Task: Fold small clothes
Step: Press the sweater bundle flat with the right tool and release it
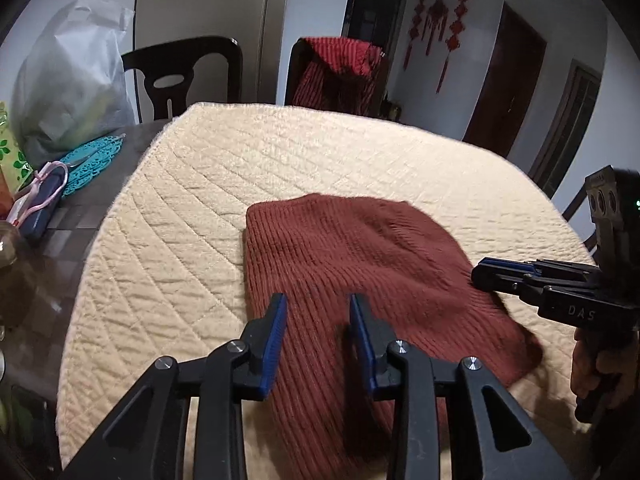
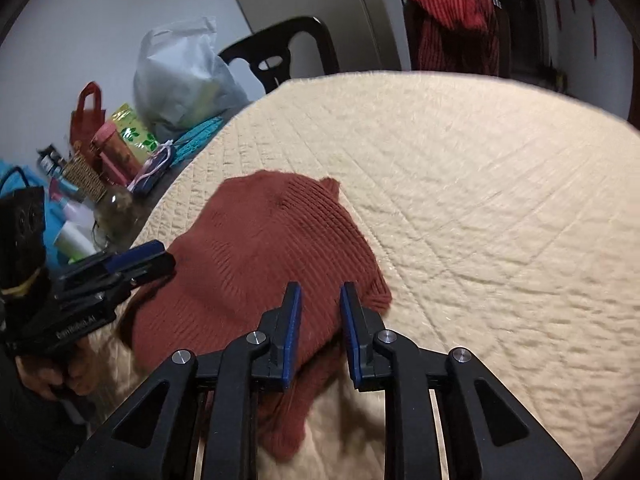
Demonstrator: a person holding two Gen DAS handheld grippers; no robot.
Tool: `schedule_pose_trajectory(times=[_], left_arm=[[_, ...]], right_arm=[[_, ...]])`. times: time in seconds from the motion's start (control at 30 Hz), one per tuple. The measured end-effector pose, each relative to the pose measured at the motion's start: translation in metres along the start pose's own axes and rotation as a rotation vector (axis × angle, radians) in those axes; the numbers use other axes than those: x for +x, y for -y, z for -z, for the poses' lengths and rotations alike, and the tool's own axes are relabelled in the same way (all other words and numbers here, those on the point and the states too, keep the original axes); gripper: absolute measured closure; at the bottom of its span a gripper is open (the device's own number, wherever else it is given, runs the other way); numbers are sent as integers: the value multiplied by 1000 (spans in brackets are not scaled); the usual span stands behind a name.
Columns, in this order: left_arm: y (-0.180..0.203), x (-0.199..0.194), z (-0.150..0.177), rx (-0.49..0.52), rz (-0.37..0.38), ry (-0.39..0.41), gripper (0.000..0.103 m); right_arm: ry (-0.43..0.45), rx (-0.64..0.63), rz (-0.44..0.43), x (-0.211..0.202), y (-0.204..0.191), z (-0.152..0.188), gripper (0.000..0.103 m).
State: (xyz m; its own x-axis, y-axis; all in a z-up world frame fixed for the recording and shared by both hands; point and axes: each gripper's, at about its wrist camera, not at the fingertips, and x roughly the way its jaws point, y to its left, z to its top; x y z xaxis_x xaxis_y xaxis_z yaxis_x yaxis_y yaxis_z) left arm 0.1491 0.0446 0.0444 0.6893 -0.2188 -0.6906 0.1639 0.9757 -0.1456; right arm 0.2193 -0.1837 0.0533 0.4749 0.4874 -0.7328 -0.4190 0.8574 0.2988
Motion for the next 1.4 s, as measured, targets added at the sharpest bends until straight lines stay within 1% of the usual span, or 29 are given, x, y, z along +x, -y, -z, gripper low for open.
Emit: schedule_pose_trajectory(times=[0.1, 0.13, 0.2, 0.27, 0.3, 0.33, 0.43, 0.53, 0.6, 0.7, 0.77, 0.83, 0.93, 1.0, 1.17, 1.27, 1.3, 1.33, 1.4], left_arm=[[5, -19, 12, 9, -29, 16, 70], [6, -24, 16, 9, -34, 17, 72], [8, -30, 25, 2, -37, 17, 73], [10, -29, 34, -1, -34, 8, 73], [10, -26, 37, -5, -36, 0, 73], [10, -22, 39, -5, -45, -3, 72], [10, -21, 42, -8, -49, 10, 72], [14, -18, 42, 8, -61, 8, 72], [16, -18, 42, 17, -72, 6, 72], [18, -24, 41, 9, -82, 2, 72], [19, -29, 42, 9, -91, 10, 72], [20, -32, 45, 6, -103, 8, 72], [20, -28, 52, 1, -108, -6, 72], [20, -24, 56, -2, -118, -4, 72], [22, -23, 55, 0, -125, -4, 72], [23, -25, 56, -3, -129, -3, 72], [23, -26, 57, -6, -131, -3, 72], [24, -27, 58, -11, -133, -3, 72], [25, -30, 59, -17, -140, -3, 72]], right_arm=[[34, -53, -23, -25, -16, 14, 82], [38, -77, -32, -32, -23, 22, 83], [30, -107, -53, -36, -33, 31, 87], [10, -143, -34, -27, -41, 39, 88], [-7, -140, -25, -19, -38, 42, 89], [-18, -125, -25, -13, -34, 42, 92], [-8, -111, -10, -8, -28, 41, 95], [-9, -126, 9, -8, -29, 42, 95], [-11, -121, 6, -9, -29, 42, 95], [-10, -115, 10, -19, -33, 44, 95], [4, -130, 10, -27, -37, 47, 95], [0, -142, 6, -31, -40, 51, 95], [-42, -149, 25, -17, -37, 57, 95], [-35, -134, 11, -15, -34, 56, 95], [-35, -142, 25, -15, -36, 55, 95], [-35, -136, 27, -19, -37, 58, 92], [-37, -131, 34, -22, -36, 60, 88], [-34, -130, 35, -24, -35, 62, 86], [-24, -133, 28, -31, -35, 66, 86]])
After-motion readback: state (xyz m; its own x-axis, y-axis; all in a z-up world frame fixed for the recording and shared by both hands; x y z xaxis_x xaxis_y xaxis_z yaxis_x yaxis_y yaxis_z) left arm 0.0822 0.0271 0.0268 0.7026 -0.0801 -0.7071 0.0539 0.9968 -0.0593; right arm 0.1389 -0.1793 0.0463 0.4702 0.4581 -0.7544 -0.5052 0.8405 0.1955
